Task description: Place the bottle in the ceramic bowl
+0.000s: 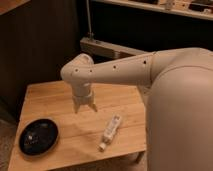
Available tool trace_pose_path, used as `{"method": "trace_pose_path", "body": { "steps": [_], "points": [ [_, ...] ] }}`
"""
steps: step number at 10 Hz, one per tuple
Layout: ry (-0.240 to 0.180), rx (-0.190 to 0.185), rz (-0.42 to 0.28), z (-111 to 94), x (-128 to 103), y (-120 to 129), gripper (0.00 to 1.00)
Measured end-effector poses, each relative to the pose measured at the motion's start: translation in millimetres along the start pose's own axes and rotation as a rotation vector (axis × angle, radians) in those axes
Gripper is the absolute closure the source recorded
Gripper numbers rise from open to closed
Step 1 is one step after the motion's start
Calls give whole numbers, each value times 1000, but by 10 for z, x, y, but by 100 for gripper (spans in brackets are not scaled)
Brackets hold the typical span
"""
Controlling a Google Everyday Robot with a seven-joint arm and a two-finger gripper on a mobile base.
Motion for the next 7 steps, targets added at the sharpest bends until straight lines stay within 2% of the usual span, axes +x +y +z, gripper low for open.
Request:
{"method": "trace_pose_path", "body": {
  "steps": [2, 5, 7],
  "points": [
    [-22, -21, 48, 29, -39, -122, 35],
    [-52, -82, 164, 124, -32, -689, 35],
    [-52, -127, 269, 266, -16, -1139, 35]
  ]
}}
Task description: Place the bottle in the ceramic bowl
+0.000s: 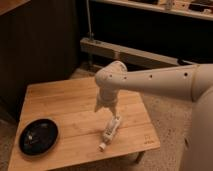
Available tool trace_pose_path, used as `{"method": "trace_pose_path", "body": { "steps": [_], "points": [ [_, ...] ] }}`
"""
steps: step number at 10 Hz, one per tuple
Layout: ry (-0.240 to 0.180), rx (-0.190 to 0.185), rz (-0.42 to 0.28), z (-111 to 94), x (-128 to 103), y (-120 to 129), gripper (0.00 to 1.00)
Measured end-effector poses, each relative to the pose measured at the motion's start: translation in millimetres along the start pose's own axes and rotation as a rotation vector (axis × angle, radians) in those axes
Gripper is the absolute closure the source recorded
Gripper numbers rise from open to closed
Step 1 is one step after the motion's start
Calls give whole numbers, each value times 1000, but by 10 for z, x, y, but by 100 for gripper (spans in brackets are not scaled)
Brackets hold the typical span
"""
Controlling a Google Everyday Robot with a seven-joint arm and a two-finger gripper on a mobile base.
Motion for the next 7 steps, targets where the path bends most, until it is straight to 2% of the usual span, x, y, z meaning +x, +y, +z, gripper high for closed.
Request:
{"method": "trace_pose_path", "body": {
  "steps": [2, 3, 6, 7],
  "points": [
    [24, -20, 83, 221, -78, -259, 35],
    [47, -24, 134, 402, -108, -386, 35],
    [100, -9, 229, 825, -124, -633, 35],
    [107, -6, 237, 881, -120, -655, 35]
  ]
}}
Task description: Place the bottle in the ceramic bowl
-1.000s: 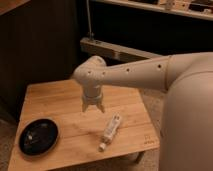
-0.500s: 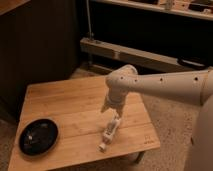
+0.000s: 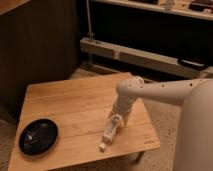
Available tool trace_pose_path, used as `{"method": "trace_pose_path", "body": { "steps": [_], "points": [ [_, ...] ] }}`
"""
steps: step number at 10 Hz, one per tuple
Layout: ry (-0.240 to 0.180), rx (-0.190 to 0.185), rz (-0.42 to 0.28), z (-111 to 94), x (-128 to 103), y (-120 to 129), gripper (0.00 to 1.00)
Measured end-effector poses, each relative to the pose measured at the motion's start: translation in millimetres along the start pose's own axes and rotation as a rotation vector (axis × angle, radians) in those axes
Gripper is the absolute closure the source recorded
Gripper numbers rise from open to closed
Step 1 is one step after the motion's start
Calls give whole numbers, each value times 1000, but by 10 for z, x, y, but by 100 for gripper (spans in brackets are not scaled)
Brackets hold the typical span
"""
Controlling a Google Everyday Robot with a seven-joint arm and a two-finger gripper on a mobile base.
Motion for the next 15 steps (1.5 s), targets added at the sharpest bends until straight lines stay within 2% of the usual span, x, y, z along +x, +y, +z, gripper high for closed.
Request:
{"method": "trace_pose_path", "body": {
  "steps": [1, 2, 3, 6, 8, 9, 11, 13, 15],
  "points": [
    [21, 6, 17, 135, -2, -35, 35],
    [28, 9, 21, 173, -3, -47, 35],
    [47, 11, 33, 278, -7, -56, 39],
    [79, 9, 22, 348, 0, -15, 70],
    [93, -6, 10, 341, -6, 50, 87],
    [104, -47, -2, 279, -8, 132, 98],
    [113, -105, -25, 97, -7, 270, 100],
    [115, -221, -106, -224, 40, 724, 100],
    [114, -306, -208, -457, 94, 1185, 100]
  ]
}}
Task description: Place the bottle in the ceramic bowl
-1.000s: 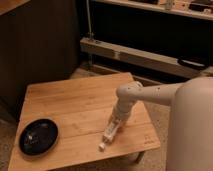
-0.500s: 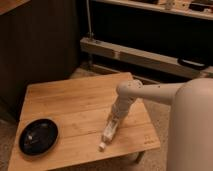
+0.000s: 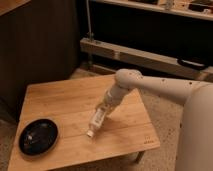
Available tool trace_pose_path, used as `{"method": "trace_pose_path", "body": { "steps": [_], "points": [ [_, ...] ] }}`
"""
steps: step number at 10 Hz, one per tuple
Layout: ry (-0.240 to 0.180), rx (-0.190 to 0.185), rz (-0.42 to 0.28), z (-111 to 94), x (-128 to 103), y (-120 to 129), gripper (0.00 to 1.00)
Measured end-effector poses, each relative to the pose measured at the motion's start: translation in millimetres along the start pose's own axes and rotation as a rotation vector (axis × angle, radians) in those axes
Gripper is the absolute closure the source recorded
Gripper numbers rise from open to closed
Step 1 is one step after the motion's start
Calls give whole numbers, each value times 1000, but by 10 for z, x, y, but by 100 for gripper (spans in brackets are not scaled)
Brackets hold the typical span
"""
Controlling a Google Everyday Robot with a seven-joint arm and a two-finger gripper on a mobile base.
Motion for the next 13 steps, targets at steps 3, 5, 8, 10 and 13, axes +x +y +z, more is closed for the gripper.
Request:
{"method": "trace_pose_path", "body": {
  "steps": [3, 5, 8, 10, 13],
  "points": [
    [45, -104, -202, 133, 24, 679, 100],
    [71, -170, -314, 207, 64, 996, 100],
    [73, -181, -329, 207, 66, 1037, 100],
    [75, -182, -330, 217, 72, 1048, 100],
    [127, -207, -377, 345, 139, 1116, 100]
  ]
}}
